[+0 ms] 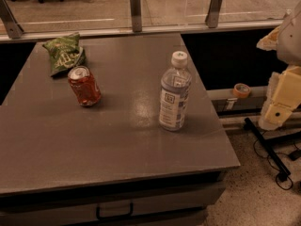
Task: Pick blue plastic bottle
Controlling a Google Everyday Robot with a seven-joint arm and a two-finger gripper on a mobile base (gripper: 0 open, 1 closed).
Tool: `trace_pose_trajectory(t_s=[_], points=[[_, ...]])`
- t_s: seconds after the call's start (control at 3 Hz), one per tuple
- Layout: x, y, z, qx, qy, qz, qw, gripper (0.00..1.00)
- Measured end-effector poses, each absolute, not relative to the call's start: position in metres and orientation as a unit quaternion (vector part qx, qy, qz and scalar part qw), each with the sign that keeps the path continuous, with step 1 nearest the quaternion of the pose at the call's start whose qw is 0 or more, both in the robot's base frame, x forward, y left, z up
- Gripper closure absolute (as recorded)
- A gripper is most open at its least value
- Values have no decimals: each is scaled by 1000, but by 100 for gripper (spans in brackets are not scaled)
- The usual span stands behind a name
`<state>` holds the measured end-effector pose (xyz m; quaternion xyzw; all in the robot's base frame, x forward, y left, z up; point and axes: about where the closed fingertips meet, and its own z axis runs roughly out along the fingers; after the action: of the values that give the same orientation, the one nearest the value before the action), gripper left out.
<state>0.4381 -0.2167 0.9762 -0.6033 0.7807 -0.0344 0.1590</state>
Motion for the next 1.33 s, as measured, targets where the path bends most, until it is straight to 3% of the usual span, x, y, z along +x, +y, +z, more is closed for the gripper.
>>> trace_pose_trajectory(t_s=[0.67,1.33], points=[[443,-210,973,-594,781,2,194,0],[478,-178,929,-549,750,157,335,0]])
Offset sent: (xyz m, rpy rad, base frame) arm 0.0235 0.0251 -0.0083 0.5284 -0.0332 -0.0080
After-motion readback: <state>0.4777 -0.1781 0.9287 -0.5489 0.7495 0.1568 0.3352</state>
